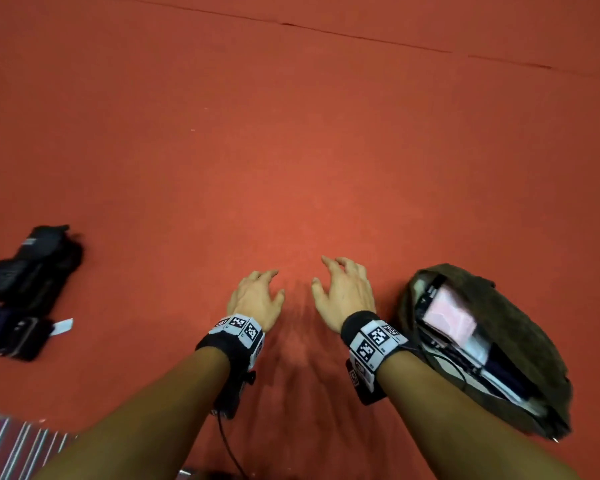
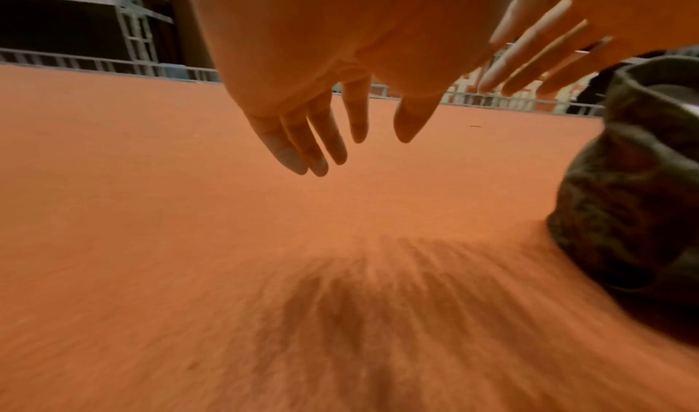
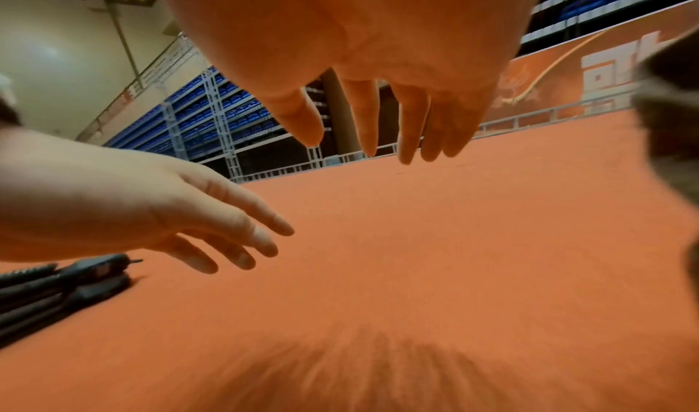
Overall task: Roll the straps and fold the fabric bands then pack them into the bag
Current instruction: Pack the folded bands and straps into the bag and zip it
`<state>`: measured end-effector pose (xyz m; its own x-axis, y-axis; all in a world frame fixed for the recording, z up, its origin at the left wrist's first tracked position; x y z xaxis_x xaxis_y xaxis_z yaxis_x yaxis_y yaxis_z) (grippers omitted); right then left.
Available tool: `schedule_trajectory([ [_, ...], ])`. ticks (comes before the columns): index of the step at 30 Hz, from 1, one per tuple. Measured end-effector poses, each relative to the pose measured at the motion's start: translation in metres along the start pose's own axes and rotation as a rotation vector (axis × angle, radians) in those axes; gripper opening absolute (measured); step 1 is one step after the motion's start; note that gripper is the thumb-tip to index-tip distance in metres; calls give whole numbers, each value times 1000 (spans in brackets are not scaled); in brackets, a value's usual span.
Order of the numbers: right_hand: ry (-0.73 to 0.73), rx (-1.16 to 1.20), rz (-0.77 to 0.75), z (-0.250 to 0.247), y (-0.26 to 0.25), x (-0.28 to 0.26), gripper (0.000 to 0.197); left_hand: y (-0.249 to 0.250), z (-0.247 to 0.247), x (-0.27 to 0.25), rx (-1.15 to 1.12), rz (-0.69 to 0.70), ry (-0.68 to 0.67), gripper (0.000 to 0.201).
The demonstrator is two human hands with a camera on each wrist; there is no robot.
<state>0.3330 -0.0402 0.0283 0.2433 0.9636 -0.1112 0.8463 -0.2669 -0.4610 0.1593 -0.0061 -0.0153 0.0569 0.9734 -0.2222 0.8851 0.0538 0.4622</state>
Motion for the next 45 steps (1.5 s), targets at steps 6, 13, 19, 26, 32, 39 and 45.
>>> schedule_trajectory([
  [6, -209, -14, -139, 64, -102, 9, 50, -102, -52, -4, -77, -120, 148, 44],
  [13, -383, -5, -279, 154, -259, 2, 44, -229, -127, -15, -222, -319, 391, 35],
  [19, -477, 67, -287, 229, -374, 2, 42, -334, -189, -18, -242, -440, 734, 33],
  [26, -607, 385, 185, 309, -444, 15, 73, -430, -194, -13, -673, -1186, 850, 70],
  [32, -638, 497, 423, 371, -455, 25, 90, -475, -171, -5, -936, -1307, 556, 92],
  [39, -671, 567, 555, 377, -466, 22, 55, -494, -162, -2, -1002, -1263, 458, 85],
  [45, -771, 679, 603, 377, -468, 24, 47, -481, -161, -8, -1126, -1193, 480, 26],
])
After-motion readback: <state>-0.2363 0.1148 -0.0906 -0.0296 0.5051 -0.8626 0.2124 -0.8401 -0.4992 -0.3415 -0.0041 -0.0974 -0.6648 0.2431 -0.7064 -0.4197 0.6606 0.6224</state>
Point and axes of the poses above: each hand's wrist, its own x-axis towards the middle knuckle, its own z-axis out of the palm, y = z × x, the point moved 1 cm from there along x, towards the middle knuckle, and after that the axes turned 7 degrees about y, right-handed, at the moved point
